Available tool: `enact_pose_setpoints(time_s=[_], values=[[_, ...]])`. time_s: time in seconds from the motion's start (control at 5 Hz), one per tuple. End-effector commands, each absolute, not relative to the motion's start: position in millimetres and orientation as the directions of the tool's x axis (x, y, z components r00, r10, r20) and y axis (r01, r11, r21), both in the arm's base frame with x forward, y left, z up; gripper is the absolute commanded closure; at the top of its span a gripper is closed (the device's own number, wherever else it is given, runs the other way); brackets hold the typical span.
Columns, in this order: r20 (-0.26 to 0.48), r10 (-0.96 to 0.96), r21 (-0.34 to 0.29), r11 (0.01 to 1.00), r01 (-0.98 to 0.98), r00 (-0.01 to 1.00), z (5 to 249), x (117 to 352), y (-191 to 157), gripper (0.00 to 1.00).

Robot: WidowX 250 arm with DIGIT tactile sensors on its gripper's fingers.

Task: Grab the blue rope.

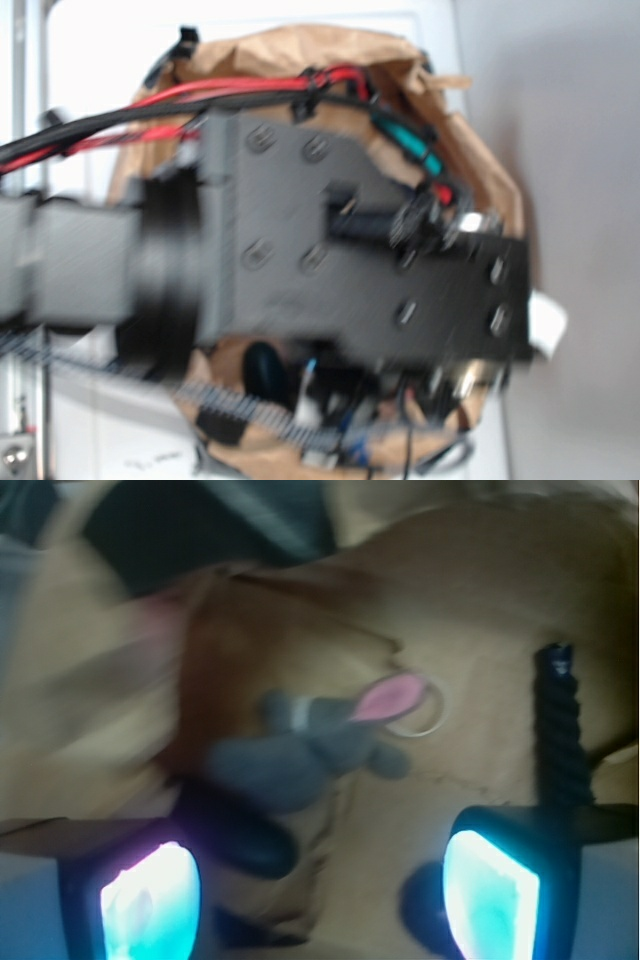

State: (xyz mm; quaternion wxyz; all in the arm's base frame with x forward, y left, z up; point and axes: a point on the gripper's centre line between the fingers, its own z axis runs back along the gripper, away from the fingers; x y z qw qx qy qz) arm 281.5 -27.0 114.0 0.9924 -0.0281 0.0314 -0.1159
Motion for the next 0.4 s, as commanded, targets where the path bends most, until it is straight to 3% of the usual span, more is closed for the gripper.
enact_pose_setpoints(time_s=[0.0,0.2], values=[[-0.015,-0.206,-0.065,0.977,0.205,0.978,141.7,294.3,11.4,0.0],[0.05,-0.192,-0.058,0.979,0.195,0.98,137.1,285.0,23.1,0.0]])
